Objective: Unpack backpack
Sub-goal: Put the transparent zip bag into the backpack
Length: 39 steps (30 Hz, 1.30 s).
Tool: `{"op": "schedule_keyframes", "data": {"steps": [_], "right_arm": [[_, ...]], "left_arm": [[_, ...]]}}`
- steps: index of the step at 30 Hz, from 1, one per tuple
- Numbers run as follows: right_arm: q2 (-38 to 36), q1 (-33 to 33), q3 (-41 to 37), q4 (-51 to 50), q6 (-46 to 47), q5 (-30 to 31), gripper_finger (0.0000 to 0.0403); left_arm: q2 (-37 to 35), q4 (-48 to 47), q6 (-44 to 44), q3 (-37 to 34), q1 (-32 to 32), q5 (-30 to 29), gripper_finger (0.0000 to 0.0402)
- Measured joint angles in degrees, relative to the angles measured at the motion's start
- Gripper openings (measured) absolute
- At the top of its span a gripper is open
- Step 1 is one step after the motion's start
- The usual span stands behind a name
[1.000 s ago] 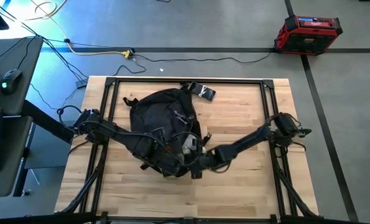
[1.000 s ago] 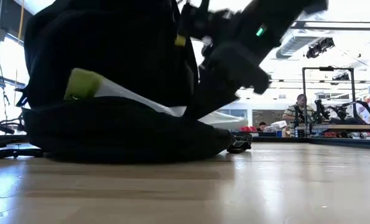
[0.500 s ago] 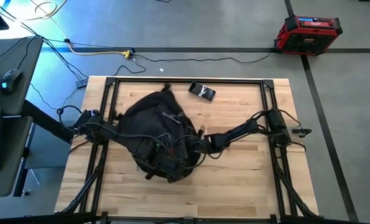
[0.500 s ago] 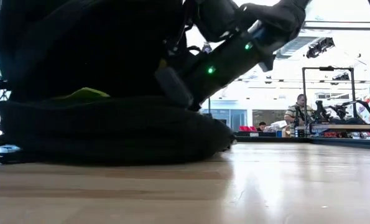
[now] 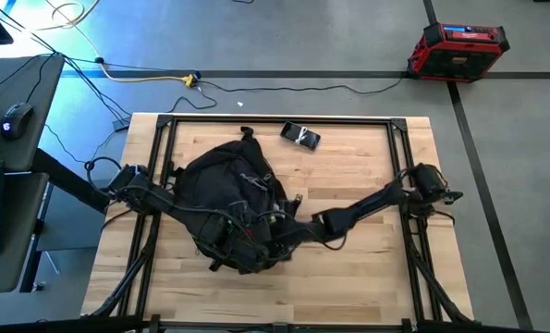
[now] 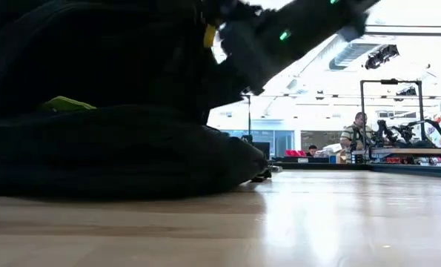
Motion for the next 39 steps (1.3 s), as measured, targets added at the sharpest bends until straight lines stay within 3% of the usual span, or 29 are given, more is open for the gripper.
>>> {"op": "schedule_keyframes", "data": {"steps": [8, 15, 18, 23, 25, 32, 39], "right_arm": [[0.77, 1.24, 0.0, -8.4, 2.01, -8.84, 0.0], [6.56, -4.89, 0.02, 2.02, 1.51, -11.77, 0.0], [7.69, -6.95, 0.02, 5.03, 2.94, -10.89, 0.0], [7.85, -8.76, 0.02, 7.26, 6.51, -1.54, 0.0], [7.9, -8.75, 0.02, 9.25, 5.7, -1.0, 0.0], [7.93, -6.05, 0.09, 9.87, 4.15, -14.96, 0.0], [6.43, -1.94, 0.14, 10.19, -5.4, -16.08, 0.0]], "left_arm": [[0.05, -0.03, 0.0, 0.0, -0.32, -0.54, 0.0], [0.09, 1.84, 2.7, -0.07, -0.32, -1.9, 0.0], [0.09, 3.83, 3.71, -0.09, -0.25, -1.97, 0.0], [0.11, 6.07, 5.58, -0.11, -0.36, -2.51, 0.0], [0.09, 6.33, 5.77, -0.11, -0.4, -3.0, 0.0], [0.1, 5.72, 5.69, -0.11, -0.66, -2.13, 0.0], [0.11, 5.48, 5.55, -0.09, -0.62, -4.81, 0.0]]}}
